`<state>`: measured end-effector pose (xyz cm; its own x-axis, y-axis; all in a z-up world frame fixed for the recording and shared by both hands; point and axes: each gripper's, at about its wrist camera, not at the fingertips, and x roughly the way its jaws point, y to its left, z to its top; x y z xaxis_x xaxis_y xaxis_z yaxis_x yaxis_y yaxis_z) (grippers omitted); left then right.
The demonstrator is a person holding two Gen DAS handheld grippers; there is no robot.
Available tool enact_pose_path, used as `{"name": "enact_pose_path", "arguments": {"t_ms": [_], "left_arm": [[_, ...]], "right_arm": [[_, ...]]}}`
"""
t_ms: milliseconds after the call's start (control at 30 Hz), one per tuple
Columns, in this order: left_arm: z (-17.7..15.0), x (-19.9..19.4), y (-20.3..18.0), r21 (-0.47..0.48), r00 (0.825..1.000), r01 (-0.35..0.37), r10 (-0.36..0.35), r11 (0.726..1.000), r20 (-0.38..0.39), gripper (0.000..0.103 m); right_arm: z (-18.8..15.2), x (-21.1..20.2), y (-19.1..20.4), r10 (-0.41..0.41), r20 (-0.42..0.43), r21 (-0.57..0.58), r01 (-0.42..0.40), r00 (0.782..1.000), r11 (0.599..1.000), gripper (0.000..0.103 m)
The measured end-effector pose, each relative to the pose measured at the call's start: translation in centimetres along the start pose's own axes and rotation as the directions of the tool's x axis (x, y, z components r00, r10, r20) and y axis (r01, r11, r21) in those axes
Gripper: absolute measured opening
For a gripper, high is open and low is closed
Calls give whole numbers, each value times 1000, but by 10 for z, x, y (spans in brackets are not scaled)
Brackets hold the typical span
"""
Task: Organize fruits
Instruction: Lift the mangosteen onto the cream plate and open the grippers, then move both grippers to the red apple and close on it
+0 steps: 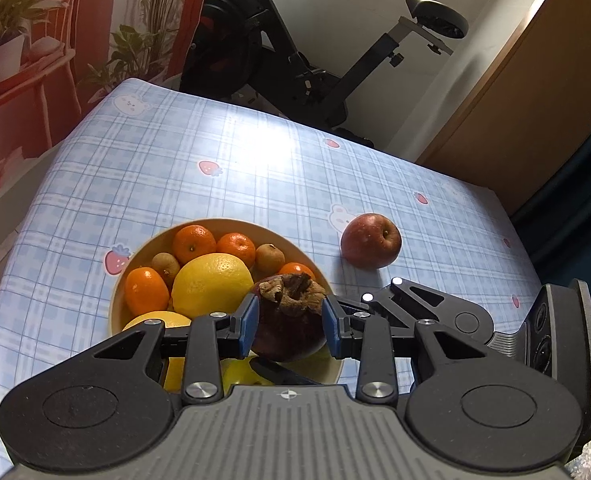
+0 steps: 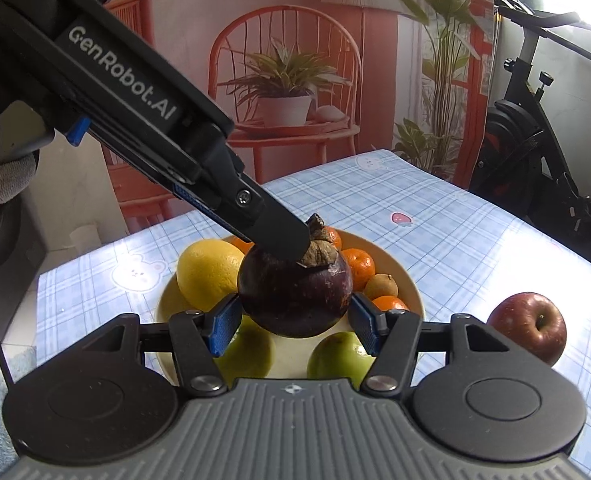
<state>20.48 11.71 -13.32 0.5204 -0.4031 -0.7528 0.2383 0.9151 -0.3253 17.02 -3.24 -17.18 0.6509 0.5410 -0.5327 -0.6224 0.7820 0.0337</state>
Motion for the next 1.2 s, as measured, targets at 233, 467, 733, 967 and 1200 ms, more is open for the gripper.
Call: {"name": "enact_pose_path", "arguments": {"t_ms": [233, 467, 733, 967, 1200], "left_arm": [[1, 0, 3, -12, 1000, -8, 8, 1000, 16, 36], [2, -6, 8, -38, 999, -21, 22, 999, 33, 36], [5, -12, 0, -45, 996, -54, 57, 998, 76, 37], [15, -8, -15, -47, 991, -49, 54, 998, 123, 38], [25, 14, -40, -10, 994, -39, 40, 999, 106, 38]], "right_arm": [[0, -1, 0, -7, -7, -7, 7, 1000, 1000, 63], [1, -11, -1, 21, -1, 2, -21, 1000, 1000, 63], [-6, -35, -14, -42, 94, 34, 39, 995, 999, 63], [-17, -60, -50, -143, 155, 103, 128, 977, 986, 63], [-37, -69, -90, -235, 142, 185, 208, 962, 961, 63]]}}
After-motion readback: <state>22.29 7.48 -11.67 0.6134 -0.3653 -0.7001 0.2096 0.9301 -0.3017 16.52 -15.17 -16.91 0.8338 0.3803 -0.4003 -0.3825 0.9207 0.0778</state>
